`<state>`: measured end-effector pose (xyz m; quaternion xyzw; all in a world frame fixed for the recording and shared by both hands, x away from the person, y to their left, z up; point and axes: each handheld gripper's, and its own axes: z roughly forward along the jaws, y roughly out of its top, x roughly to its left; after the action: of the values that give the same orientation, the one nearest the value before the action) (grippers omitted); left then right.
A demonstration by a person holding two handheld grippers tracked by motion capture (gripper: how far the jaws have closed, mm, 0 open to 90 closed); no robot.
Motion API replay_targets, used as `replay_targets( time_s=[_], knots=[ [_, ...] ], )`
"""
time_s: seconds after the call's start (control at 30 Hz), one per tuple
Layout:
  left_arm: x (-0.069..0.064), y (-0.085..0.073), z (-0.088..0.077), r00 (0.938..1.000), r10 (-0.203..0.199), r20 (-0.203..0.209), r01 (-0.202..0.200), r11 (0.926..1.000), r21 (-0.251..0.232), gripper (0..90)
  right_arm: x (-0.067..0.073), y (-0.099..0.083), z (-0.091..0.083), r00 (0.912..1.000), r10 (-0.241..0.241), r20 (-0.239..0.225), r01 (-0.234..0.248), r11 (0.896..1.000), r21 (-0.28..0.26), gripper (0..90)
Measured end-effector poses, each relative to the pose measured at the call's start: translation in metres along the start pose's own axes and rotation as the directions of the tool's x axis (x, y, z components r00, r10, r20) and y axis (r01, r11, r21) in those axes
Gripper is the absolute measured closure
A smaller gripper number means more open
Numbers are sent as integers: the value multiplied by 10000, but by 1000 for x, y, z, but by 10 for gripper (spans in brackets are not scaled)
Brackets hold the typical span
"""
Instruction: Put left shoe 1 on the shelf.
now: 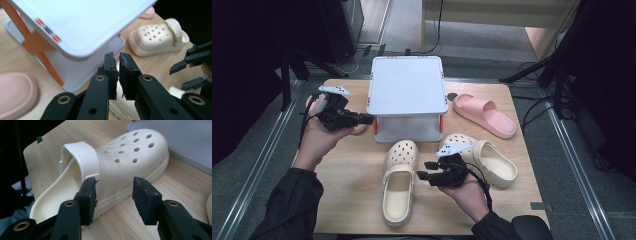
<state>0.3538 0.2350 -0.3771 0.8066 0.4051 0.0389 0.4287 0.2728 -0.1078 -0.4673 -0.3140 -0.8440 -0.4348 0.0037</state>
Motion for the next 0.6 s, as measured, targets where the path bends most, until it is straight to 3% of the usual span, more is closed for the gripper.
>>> replay_targets(
  time_s=[0.17,0.33,0.4,0.43,0.47,0.5,0.6],
  knots=[
    [9,9,-2,10000,-26,26,27,9999,-114,840,4,0,0,9998,58,203,-59,10000,28,546],
    [16,16,-2,9998,-29,-199,25,9999,-162,826,15,-2,-1,9993,238,273,-233,9996,-174,501],
    [16,16,-2,9994,38,-343,-39,10000,-51,815,18,-3,-2,9993,244,278,-239,9995,-202,526],
    [17,17,-4,9992,51,-391,-54,10000,-72,821,24,-5,-5,9998,159,146,-156,9997,-178,628],
    [17,17,-4,9992,51,-391,-54,10000,-72,823,24,-5,-5,9998,159,146,-156,9997,-178,628],
    [19,19,-3,9995,9,-331,-14,9999,-146,826,29,-7,-7,9997,138,186,-135,9997,-180,701],
    [21,22,1,9995,103,-283,-106,9999,-100,837,33,-10,-11,9998,122,135,-120,9998,-126,749]
  ],
)
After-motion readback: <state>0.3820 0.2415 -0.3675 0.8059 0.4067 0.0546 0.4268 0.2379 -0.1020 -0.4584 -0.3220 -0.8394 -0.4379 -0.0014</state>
